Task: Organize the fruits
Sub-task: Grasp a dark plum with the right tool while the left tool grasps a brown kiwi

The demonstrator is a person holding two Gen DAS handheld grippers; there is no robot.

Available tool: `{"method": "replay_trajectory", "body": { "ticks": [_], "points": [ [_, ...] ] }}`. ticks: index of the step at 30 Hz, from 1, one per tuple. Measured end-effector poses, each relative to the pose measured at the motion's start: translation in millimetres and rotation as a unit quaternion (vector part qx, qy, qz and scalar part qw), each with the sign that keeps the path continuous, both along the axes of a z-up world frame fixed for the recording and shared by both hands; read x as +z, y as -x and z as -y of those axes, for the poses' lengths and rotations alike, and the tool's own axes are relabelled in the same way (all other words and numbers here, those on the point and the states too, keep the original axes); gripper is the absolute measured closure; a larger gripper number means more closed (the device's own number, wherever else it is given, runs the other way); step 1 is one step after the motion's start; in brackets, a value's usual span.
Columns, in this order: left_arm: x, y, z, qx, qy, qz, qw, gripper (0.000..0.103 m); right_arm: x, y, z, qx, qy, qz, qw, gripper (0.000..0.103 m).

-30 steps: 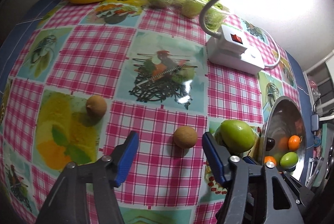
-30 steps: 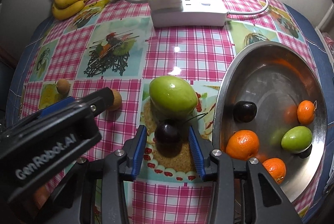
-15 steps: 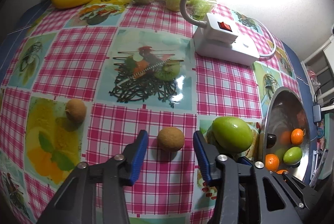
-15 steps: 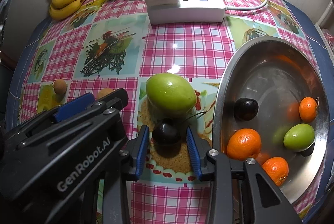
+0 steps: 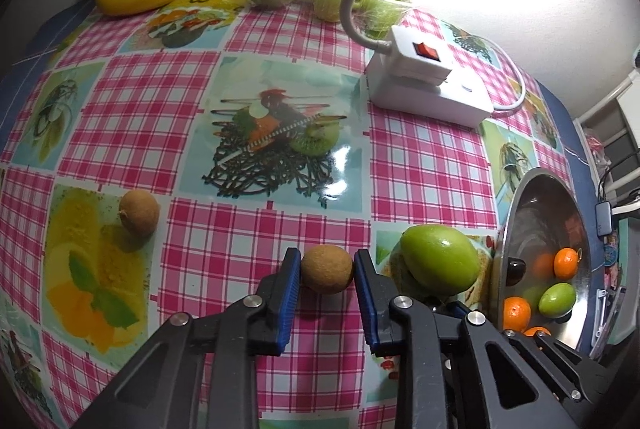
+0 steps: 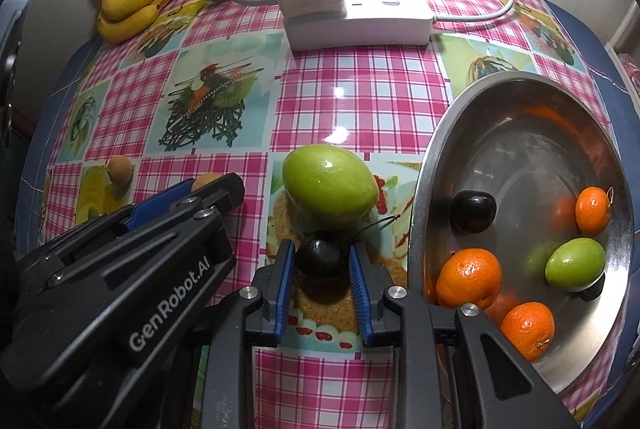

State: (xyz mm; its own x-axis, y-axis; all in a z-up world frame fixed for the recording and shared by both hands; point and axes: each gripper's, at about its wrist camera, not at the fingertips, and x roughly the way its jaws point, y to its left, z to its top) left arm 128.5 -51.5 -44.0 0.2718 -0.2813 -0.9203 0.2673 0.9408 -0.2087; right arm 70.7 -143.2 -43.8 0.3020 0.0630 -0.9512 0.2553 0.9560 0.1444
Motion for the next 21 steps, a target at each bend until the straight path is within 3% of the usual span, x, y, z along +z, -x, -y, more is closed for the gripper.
{"method": "replay_trajectory", "body": {
  "ticks": [6,14,21],
  "points": [
    [17.4,2.4,0.9,-0.004,0.001,0.015,0.9999,0.074,7.8,1.6,2.7,0.000,-0.004,0.009,1.000,0.075],
    [48.9,7.1,-3.0,-0.002,-0.011,0.050,0.9987,0.074,46.6,9.7,8.9,-0.005,-0.003,0.058,0.998,0.075],
    [66.4,11.1,-8.9,0.011,-0.019,0.070,0.9973,0.074,64.6,15.8,13.6,-0.011,-0.001,0.072,0.997,0.075]
  ]
}}
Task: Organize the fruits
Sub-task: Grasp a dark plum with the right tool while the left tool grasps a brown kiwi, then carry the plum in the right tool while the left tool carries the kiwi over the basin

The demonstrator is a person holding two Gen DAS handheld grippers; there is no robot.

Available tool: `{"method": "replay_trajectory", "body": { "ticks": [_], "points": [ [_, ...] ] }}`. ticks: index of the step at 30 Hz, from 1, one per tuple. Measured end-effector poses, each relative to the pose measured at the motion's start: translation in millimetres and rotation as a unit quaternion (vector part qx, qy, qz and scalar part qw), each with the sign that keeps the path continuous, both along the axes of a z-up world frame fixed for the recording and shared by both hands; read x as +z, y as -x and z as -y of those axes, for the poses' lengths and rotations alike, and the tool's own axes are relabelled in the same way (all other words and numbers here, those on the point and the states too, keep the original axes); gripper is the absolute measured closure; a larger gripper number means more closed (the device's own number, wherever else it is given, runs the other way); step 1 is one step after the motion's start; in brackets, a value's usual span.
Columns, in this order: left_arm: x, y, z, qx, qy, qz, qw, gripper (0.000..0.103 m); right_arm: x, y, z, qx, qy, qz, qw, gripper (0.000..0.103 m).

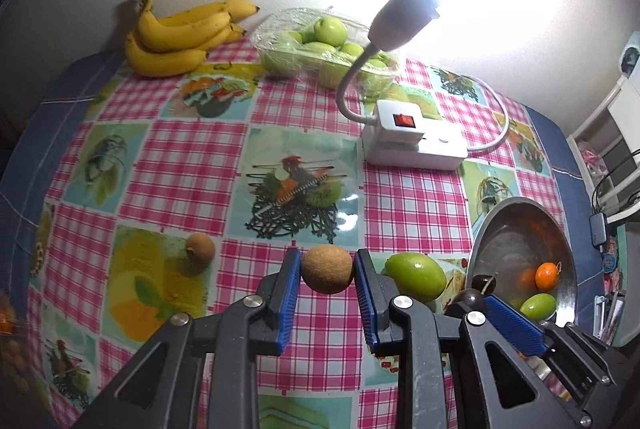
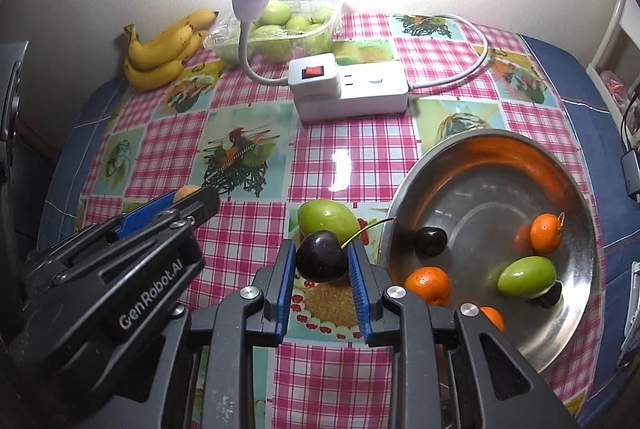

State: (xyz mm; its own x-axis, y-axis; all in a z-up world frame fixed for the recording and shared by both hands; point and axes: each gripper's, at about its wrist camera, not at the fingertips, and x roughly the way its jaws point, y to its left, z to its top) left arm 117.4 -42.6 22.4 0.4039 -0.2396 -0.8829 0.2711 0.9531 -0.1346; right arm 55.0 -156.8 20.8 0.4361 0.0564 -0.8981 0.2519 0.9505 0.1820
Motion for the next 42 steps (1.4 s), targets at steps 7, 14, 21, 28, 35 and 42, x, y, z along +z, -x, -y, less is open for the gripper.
{"method": "replay_trajectory", "body": {
  "ticks": [7,14,21,28,35,42],
  "points": [
    [9.1,3.0,-3.3,0.013,-0.004,0.010,0.9999,0.074,3.1,5.4,11.7,-0.007,-0.011,0.003,1.000,0.075],
    [12.9,10.9,13.8,0.010,-0.034,0.019,0.9992,0.074,5.8,9.4,29.2,-0.020,-0.031,0.010,0.999,0.075],
    [29.4,20.4,45.7,-0.010,-0.048,0.037,0.9981,0.074,8.5,18.7,57.4,-0.044,-0.030,0.012,0.998,0.075],
    [36.8,33.6,86.5,-0.046,-0.060,0.055,0.9957,0.074,9.1,33.0,96.5,-0.081,-0.039,0.015,0.996,0.075],
    [31.9,51.5,129.5,-0.087,-0.059,0.060,0.9927,0.074,6.5,51.0,137.4,-0.128,-0.045,0.019,0.991,0.075],
    [17.2,55.2,151.7,-0.107,-0.054,0.043,0.9919,0.074,0.8,61.6,162.7,-0.145,-0.041,0.017,0.988,0.075]
  ]
}}
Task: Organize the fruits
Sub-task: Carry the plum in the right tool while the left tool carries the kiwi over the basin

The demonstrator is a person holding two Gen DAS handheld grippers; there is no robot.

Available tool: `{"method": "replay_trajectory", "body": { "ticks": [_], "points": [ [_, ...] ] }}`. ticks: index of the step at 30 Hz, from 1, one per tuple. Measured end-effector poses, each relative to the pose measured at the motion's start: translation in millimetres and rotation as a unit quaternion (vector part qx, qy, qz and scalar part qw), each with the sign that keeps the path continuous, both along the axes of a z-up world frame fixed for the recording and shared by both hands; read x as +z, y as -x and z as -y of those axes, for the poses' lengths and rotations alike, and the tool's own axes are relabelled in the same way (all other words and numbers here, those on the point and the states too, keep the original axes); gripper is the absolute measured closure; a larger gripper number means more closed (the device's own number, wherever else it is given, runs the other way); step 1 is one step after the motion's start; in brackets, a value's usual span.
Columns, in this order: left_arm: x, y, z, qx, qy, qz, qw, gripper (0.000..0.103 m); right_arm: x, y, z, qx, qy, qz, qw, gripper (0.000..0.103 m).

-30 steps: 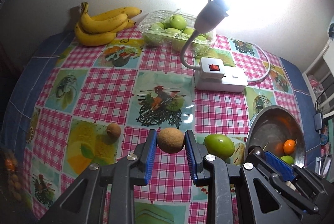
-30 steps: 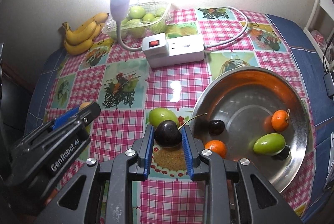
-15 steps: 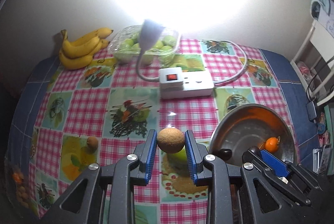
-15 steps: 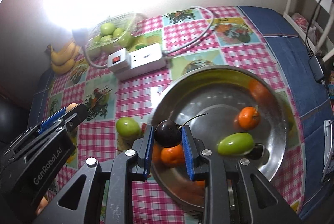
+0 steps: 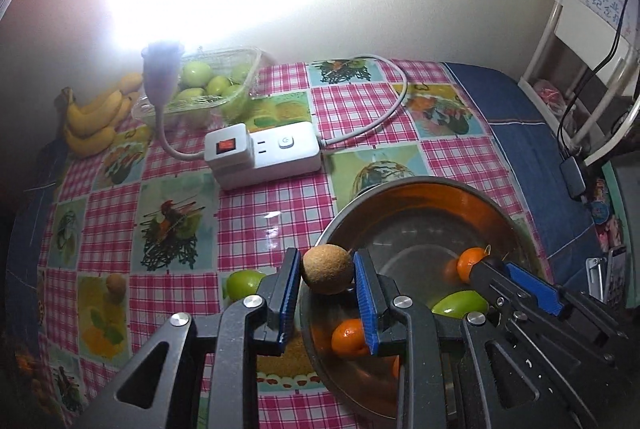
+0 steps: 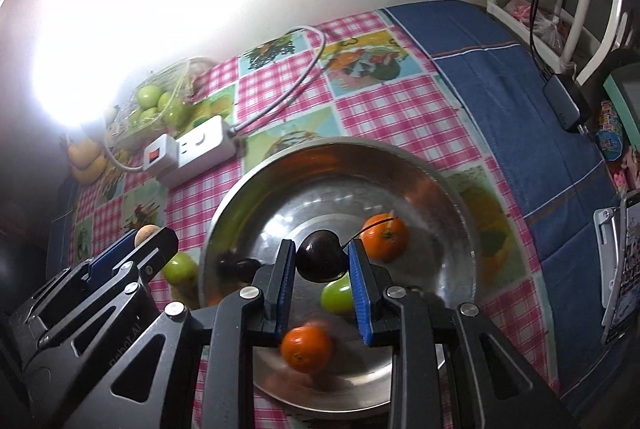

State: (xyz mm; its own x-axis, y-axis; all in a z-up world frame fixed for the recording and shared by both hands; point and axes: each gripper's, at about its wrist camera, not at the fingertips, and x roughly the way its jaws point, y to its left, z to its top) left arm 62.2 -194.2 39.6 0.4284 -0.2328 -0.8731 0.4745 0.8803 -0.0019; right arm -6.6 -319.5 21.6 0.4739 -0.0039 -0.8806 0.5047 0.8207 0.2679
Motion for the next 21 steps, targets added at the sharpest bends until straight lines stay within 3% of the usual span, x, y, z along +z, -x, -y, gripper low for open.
{"method": "replay_trajectory", "body": {
  "ticks": [21],
  "points": [
    [-52.4,-21.1,23.8,0.008,-0.029,-0.045,0.9985,0.074,-38.1,-4.9,9.9,-0.004,-0.019,-0.043,0.999,0.075]
  ]
}}
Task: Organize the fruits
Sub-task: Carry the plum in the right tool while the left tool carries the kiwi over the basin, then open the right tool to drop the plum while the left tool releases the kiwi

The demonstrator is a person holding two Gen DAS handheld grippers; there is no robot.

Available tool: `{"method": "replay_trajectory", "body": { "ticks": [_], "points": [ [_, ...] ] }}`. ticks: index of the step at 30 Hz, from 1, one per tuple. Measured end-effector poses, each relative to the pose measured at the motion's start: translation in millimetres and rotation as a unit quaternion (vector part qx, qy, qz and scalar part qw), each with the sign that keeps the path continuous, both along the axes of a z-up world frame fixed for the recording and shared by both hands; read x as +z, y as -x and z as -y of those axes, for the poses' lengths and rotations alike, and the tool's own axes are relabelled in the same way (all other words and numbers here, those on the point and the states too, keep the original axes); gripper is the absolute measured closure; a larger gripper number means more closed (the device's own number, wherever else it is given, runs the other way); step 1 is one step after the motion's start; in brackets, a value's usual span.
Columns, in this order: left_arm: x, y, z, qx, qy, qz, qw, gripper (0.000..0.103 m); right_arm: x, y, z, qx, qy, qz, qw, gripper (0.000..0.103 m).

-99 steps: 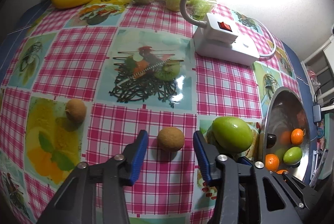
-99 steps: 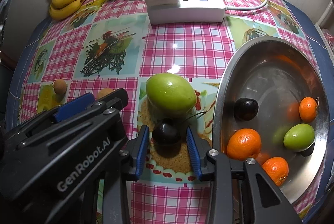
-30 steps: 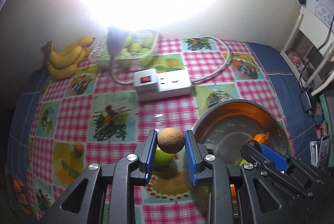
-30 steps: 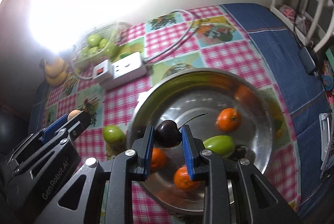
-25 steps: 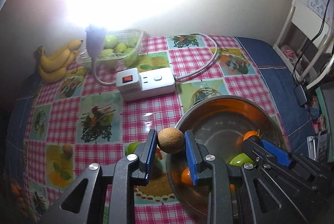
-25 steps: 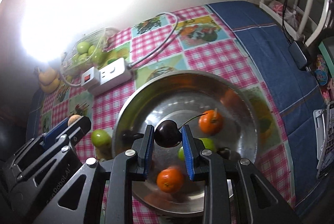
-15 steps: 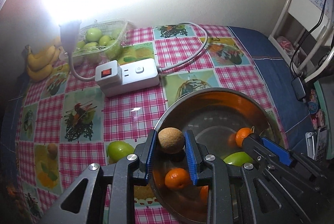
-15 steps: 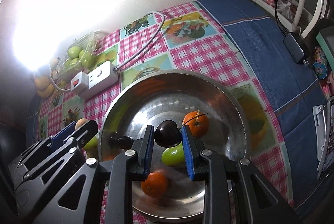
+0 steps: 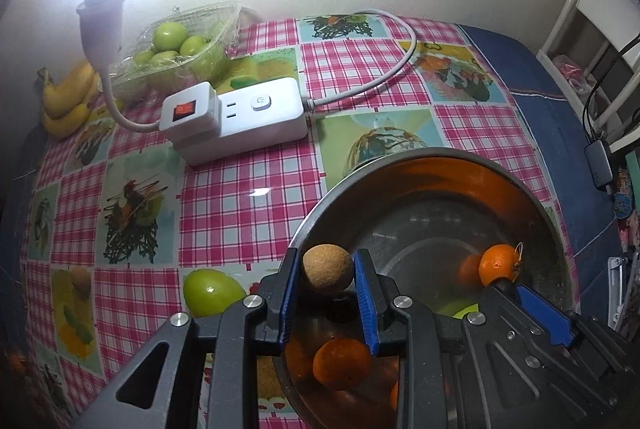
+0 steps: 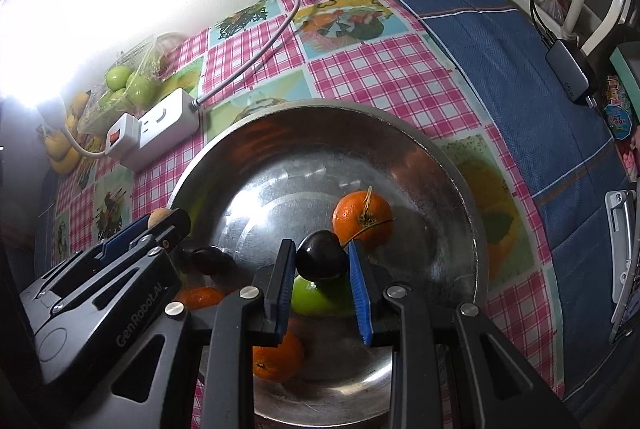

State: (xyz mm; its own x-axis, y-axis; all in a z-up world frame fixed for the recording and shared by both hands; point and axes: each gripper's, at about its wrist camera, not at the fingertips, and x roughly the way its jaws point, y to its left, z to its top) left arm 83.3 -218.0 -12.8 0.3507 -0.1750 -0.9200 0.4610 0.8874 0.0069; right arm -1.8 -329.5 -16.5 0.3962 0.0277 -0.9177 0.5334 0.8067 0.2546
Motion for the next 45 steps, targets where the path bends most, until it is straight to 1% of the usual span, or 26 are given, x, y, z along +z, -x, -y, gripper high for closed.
{"method": "replay_trajectory", "body": {
  "ticks": [10,15,20,31,33,34,36,45],
  "points": [
    [-6.8,-2.1,-3.3,0.006,0.002,-0.007,1.0000,0.074,1.3,-1.3,-2.9,0.002,0.008,-0.006,1.000,0.075],
    [-6.0,-1.1,-5.2,0.009,0.011,-0.010,0.9999,0.074,1.7,-1.4,-3.9,0.003,0.009,-0.007,1.000,0.075],
    [-7.7,-0.8,-7.9,0.013,0.026,-0.026,0.9992,0.074,4.4,-1.1,-4.5,0.003,0.007,-0.005,1.000,0.075],
    [-4.1,-0.2,-11.0,0.014,0.032,-0.033,0.9988,0.073,9.8,-1.2,-6.5,0.005,0.012,-0.001,1.000,0.074],
    [-1.8,0.3,-12.2,0.015,0.036,-0.034,0.9987,0.072,11.4,-0.9,-6.3,0.005,0.011,0.001,1.000,0.071],
    [-0.1,0.3,-12.9,0.016,0.039,-0.033,0.9986,0.072,12.3,-0.7,-6.5,0.004,0.011,0.002,1.000,0.066],
    [2.5,0.1,-14.5,0.018,0.041,-0.033,0.9984,0.072,15.0,0.1,-6.4,0.003,0.017,0.002,1.000,0.062],
    [9.4,-0.8,-26.9,0.035,0.040,-0.034,0.9980,0.072,27.8,3.5,-7.7,0.006,0.030,0.013,0.999,0.062]
  ]
}}
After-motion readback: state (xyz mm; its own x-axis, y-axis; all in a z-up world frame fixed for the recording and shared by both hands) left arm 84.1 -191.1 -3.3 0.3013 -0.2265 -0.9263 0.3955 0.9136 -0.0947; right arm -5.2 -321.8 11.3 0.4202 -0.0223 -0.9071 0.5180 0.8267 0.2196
